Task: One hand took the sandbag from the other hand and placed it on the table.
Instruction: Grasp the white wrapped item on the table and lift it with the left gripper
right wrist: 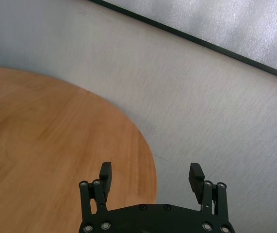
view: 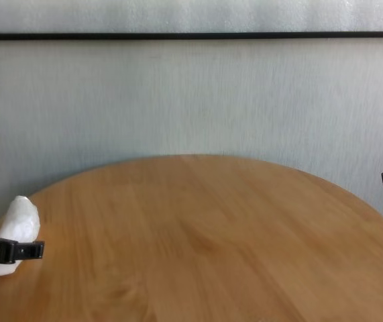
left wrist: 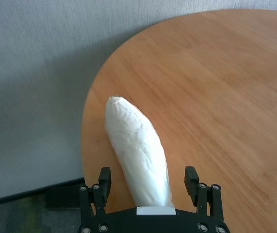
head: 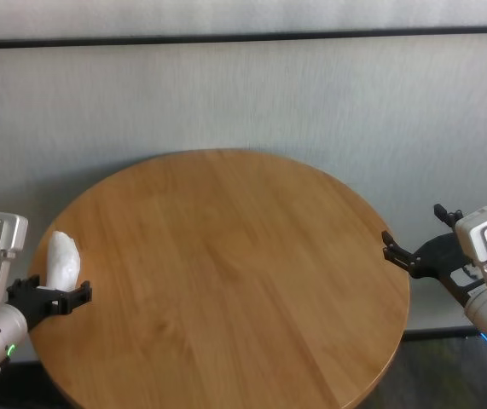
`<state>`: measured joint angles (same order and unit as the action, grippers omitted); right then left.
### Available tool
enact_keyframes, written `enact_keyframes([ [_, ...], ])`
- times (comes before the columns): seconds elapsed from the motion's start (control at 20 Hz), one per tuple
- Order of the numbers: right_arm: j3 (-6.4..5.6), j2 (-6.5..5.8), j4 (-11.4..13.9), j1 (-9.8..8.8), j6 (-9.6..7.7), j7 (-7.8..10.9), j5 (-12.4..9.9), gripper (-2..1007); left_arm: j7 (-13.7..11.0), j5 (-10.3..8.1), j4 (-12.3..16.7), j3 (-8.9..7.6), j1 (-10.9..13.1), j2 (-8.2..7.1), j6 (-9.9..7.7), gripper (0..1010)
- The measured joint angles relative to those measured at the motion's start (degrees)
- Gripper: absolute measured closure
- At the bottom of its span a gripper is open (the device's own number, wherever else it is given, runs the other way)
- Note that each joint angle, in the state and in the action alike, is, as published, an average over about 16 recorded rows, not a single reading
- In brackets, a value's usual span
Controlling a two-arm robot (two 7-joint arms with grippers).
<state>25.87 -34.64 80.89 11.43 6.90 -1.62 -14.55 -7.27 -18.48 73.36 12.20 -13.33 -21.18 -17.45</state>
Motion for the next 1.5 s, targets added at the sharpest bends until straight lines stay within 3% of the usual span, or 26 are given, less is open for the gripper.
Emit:
enact_keyframes([
  [0.4, 0.0, 0.0, 0.0, 0.0, 0.0, 0.0, 0.0, 4, 0.18, -0.01, 0.07, 0.02, 0.03, -0.02, 0.0, 134],
  [1.05, 0.0, 0.0, 0.0, 0.0, 0.0, 0.0, 0.0, 4, 0.32, -0.06, 0.17, 0.05, 0.09, -0.06, 0.03, 489],
  [1.5, 0.0, 0.0, 0.0, 0.0, 0.0, 0.0, 0.0, 4, 0.35, -0.08, 0.2, 0.05, 0.1, -0.07, 0.07, 598],
])
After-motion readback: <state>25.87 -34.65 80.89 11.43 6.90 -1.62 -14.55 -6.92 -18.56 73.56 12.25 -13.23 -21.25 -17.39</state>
